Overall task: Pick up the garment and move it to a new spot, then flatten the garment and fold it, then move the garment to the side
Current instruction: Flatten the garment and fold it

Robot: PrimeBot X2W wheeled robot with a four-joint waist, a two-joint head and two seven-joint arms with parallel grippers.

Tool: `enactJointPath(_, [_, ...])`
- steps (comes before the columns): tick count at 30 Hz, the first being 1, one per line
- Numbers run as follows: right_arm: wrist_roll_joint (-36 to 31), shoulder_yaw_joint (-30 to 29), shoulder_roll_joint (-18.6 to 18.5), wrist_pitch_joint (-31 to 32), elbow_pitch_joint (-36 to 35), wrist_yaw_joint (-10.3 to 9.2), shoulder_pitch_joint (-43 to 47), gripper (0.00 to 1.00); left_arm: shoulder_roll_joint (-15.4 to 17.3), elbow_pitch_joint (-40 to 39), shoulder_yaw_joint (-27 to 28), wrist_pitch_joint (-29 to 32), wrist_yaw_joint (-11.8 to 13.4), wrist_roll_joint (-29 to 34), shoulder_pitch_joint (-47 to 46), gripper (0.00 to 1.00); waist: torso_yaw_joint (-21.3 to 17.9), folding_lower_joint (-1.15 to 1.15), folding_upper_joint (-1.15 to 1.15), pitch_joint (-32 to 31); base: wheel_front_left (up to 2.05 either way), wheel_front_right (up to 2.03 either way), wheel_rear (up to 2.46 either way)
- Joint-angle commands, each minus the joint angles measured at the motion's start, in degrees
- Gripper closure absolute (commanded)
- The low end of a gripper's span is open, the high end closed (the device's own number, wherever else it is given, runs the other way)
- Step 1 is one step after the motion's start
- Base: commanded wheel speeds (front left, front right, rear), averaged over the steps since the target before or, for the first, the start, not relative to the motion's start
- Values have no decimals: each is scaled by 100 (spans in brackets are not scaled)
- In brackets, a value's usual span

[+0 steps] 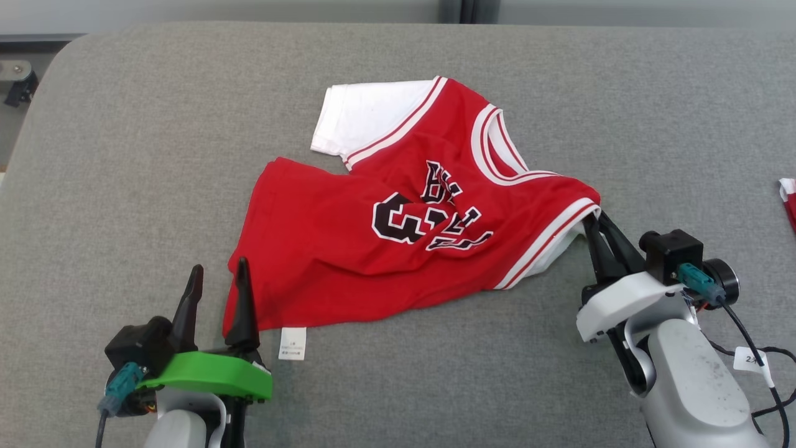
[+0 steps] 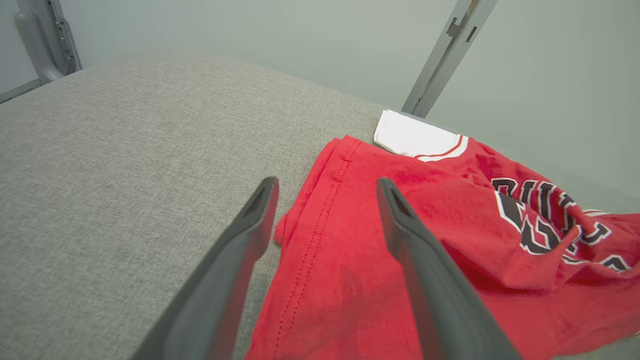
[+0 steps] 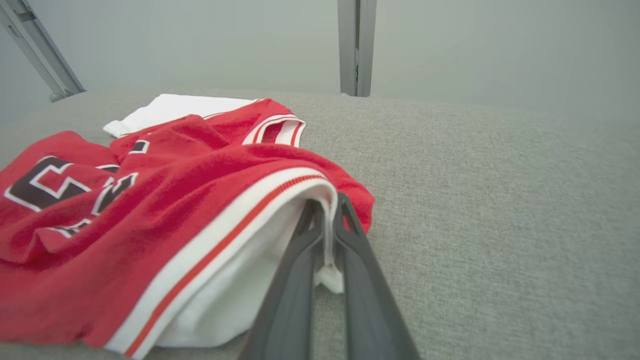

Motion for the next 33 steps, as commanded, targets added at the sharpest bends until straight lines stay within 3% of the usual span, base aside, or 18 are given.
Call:
enactJointPath(1, [31,60,-20,-3,-172,-9,61,100,26,-8,9,0,-18,35,77,0,-73,0,0,-109,0,0,0])
enactJointPath(10, [17,428,-60,-7,-1371,-9,566,100,26,80,49,0,-18,-1,423,0,-493,0,0,-619,0,0,0])
enactJointPath(19, [133,349,-118,-7,-1880,-9,1148,100,27,102,-1,0,29,-44,518,0,-692,0,0,-698,0,0,0])
enactJointPath(27, [-61,113,-298,-7,-1580,-9,768,100,26,75,-162,0,11,-55,174,0,-440,0,0,-37,0,0,0])
enactJointPath(31, [-332,3,-440,-7,-1032,-9,249,100,27,50,-319,0,-4,-83,-100,0,-210,0,0,375,0,0,0])
enactJointPath(33, [-403,-47,-473,-7,-794,-9,-92,94,26,27,-384,0,-6,-85,-237,0,-114,0,0,578,0,0,0])
